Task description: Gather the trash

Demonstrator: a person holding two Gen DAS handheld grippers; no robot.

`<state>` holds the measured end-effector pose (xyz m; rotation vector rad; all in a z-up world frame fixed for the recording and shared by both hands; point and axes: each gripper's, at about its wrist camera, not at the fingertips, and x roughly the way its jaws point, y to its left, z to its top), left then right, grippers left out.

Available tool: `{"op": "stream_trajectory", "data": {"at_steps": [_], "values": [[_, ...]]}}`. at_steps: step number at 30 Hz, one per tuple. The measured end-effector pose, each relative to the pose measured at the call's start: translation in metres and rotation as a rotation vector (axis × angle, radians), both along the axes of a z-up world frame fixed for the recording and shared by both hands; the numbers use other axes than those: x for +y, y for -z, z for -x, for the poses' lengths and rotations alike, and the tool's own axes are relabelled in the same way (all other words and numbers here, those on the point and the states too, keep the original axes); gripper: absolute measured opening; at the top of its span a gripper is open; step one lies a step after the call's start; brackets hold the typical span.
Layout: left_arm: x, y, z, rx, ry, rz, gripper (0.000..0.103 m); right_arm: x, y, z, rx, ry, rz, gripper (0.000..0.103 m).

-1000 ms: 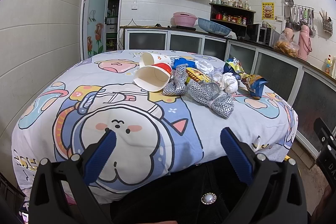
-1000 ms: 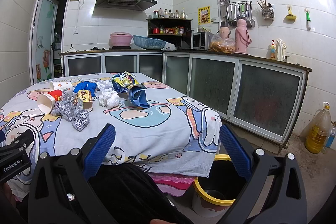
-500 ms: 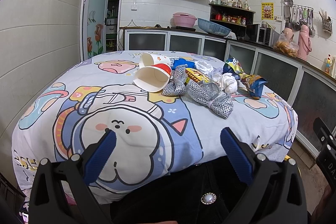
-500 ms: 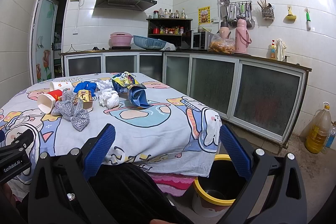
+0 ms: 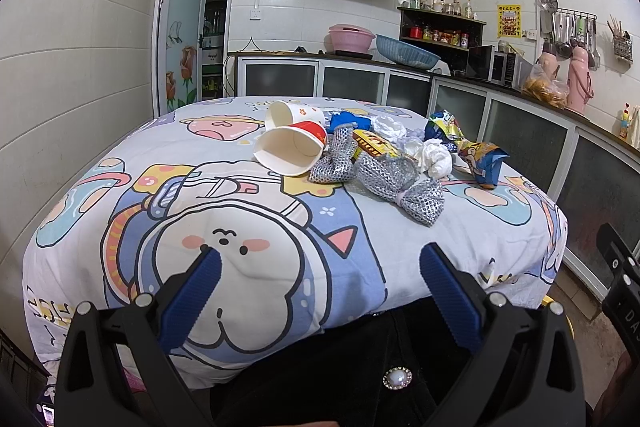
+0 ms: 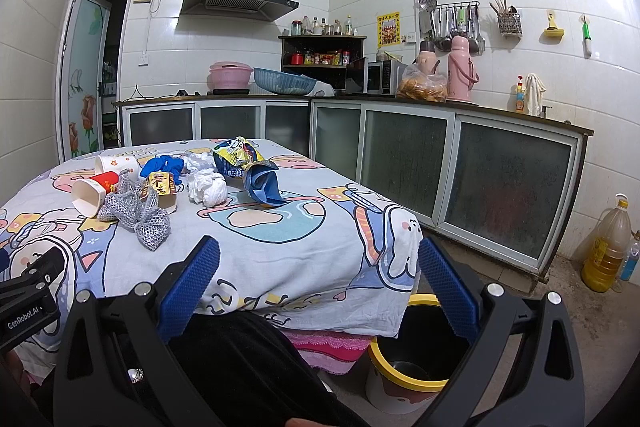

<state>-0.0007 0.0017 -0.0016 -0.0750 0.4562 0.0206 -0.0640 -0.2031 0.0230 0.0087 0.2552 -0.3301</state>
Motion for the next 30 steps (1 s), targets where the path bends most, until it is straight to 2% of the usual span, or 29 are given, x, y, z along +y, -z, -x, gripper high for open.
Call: {"op": "stream_trajectory", "data": {"at_steps": [30], "values": [[-0.0014, 0.0002, 0.0032, -0.002, -0.001, -0.001, 0.096, -0.0003, 0.0009, -0.0003, 0.000, 0.000, -0.001, 0.095]]}}
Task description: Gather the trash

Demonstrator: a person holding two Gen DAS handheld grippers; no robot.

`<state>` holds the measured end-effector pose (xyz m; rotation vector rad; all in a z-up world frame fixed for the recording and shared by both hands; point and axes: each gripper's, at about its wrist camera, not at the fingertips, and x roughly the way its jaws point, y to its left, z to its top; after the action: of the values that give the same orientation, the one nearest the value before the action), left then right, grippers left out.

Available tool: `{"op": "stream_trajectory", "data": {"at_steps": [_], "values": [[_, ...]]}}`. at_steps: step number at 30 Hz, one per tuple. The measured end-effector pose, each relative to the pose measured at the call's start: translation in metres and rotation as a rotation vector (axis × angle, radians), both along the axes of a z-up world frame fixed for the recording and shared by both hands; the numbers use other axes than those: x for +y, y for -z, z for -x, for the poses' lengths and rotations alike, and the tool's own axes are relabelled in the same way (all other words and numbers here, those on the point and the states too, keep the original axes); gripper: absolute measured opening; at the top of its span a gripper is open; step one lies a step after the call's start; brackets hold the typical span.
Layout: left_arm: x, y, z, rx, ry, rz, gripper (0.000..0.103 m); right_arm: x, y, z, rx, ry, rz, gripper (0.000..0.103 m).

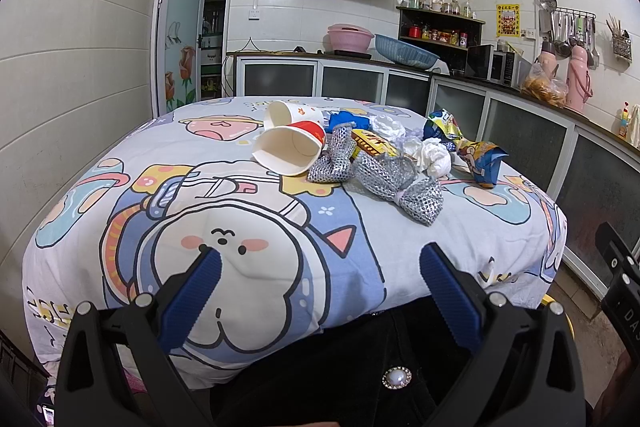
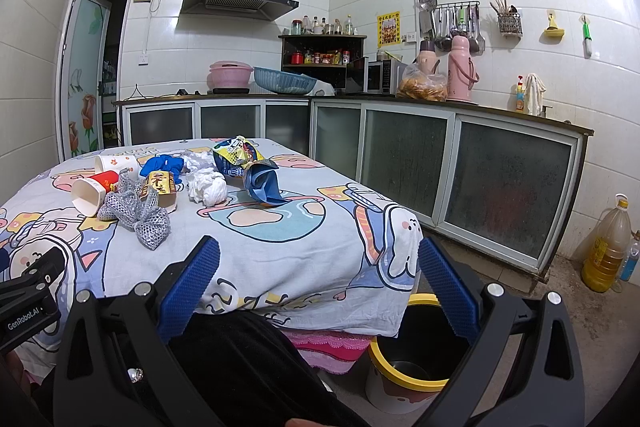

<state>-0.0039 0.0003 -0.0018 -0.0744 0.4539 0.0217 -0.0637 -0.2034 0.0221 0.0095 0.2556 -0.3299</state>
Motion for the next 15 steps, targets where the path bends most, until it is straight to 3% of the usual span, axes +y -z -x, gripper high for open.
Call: {"op": "stream_trajectory", "data": {"at_steps": [15], "values": [[0.0007, 0.0003, -0.0024, 0.006, -0.020, 0.006, 0.096, -0.0034, -0.0031, 0.0004, 0.003, 0.011, -0.011, 0.095]]}}
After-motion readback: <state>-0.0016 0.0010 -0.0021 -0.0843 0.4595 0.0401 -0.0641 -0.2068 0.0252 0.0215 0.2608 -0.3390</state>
